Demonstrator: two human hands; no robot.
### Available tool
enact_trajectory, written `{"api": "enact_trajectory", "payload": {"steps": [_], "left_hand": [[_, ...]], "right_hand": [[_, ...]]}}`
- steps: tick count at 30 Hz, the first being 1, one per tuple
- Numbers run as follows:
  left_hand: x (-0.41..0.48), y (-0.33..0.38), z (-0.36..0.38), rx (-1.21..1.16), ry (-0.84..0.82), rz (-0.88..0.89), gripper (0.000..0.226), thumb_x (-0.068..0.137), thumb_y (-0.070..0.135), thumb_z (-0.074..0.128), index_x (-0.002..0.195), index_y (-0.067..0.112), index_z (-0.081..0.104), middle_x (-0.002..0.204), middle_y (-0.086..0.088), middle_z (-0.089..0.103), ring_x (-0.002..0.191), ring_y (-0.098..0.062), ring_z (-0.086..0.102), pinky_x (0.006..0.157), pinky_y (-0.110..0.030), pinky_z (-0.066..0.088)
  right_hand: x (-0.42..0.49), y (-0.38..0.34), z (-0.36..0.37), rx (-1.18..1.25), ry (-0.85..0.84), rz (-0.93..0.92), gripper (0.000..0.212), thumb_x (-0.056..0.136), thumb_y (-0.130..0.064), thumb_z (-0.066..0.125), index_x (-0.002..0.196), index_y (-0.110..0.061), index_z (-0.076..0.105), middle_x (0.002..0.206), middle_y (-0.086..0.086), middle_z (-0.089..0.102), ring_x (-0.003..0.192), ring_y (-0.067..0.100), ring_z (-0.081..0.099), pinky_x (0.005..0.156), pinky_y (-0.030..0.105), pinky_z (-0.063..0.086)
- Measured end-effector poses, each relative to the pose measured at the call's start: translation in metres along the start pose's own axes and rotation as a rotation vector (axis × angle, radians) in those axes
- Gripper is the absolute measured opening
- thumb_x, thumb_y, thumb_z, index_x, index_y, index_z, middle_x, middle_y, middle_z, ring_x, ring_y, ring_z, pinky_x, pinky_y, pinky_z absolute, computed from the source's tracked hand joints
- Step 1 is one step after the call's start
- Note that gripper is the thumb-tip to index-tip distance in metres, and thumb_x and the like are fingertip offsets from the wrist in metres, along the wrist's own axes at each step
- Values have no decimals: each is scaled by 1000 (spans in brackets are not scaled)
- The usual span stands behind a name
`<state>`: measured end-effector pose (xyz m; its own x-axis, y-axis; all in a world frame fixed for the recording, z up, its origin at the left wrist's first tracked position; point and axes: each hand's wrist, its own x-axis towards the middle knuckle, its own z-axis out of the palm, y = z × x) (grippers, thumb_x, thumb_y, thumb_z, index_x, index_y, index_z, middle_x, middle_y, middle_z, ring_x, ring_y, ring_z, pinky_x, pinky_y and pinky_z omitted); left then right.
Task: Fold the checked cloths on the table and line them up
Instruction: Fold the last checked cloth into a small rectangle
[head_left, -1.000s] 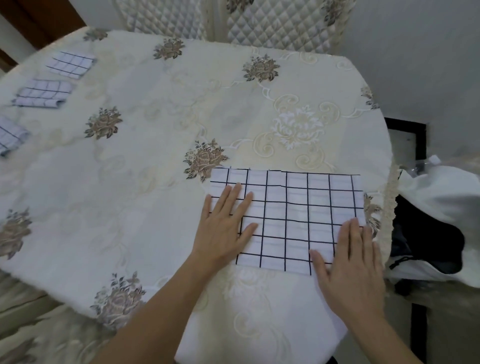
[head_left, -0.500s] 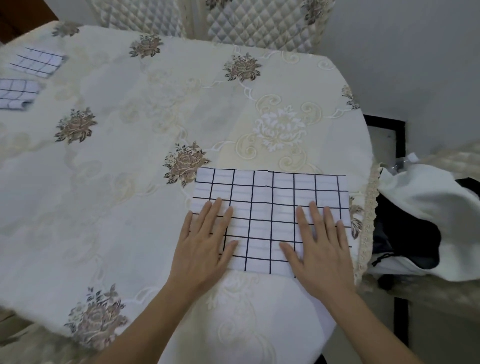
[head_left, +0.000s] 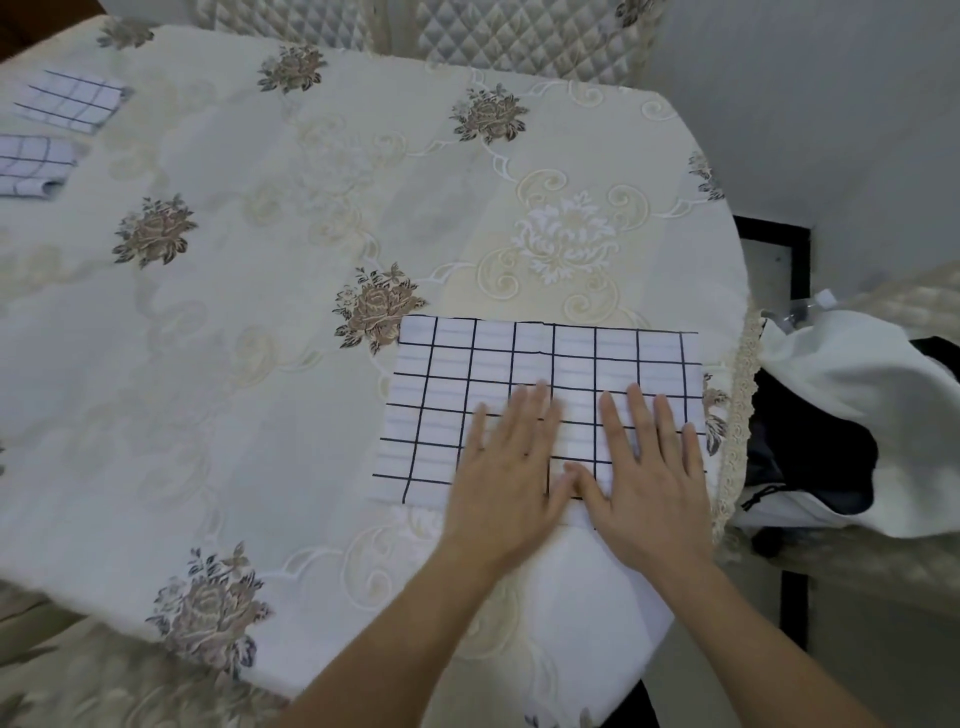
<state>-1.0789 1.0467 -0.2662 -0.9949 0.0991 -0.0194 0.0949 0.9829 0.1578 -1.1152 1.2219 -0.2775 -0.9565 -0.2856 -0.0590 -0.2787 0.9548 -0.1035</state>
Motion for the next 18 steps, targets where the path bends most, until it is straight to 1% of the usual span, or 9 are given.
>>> {"api": "enact_trajectory", "payload": {"steps": [2,5,9,11,13,16,18], "left_hand": [[2,8,9,-34,-23,-8,66,103,53,32,158,20,21,167,0,10,154,-16,7,121,-50,21],[-14,-27,7,3,-55,-65,70,101,59,27,159,23,13,167,3,7,154,-14,2,123,-48,16],[-42,-89,-8,59,-52,-192,72,100,58,20,160,20,6,168,3,1,154,-13,-2,124,-45,12],[-50,-105,-12,62,-69,-242,72,101,58,17,160,18,4,167,3,-1,153,-13,-4,124,-44,11],[-53,-109,-12,56,-75,-249,72,101,56,17,160,17,3,167,2,-2,153,-13,-5,124,-45,11],[-53,-107,-13,48,-66,-243,71,102,55,18,159,16,3,168,2,-2,154,-13,-4,124,-45,11],[-53,-107,-12,47,-58,-244,72,101,55,18,159,16,3,168,2,-1,154,-13,-4,124,-45,11]], "right_hand": [[1,0,0,2,5,-2,78,95,-67,24,159,-24,17,168,2,5,154,25,1,122,53,14],[1,0,-1,5,7,-2,79,95,-70,21,159,-25,15,168,2,6,154,24,0,123,52,12],[0,0,1,-6,-4,5,79,95,-71,19,159,-25,13,168,1,4,154,24,-2,123,51,11],[1,1,1,-9,-13,-1,79,95,-71,17,159,-25,13,168,2,4,154,25,-2,123,52,11],[1,1,0,-8,-25,-7,80,95,-72,16,159,-25,13,168,2,4,154,25,-1,123,53,11],[0,-13,-7,43,6,58,82,95,-70,20,158,-17,21,167,7,8,154,29,4,122,57,12],[4,-47,-12,120,56,53,81,97,-65,25,158,-11,20,167,10,9,154,29,3,122,55,9]]}}
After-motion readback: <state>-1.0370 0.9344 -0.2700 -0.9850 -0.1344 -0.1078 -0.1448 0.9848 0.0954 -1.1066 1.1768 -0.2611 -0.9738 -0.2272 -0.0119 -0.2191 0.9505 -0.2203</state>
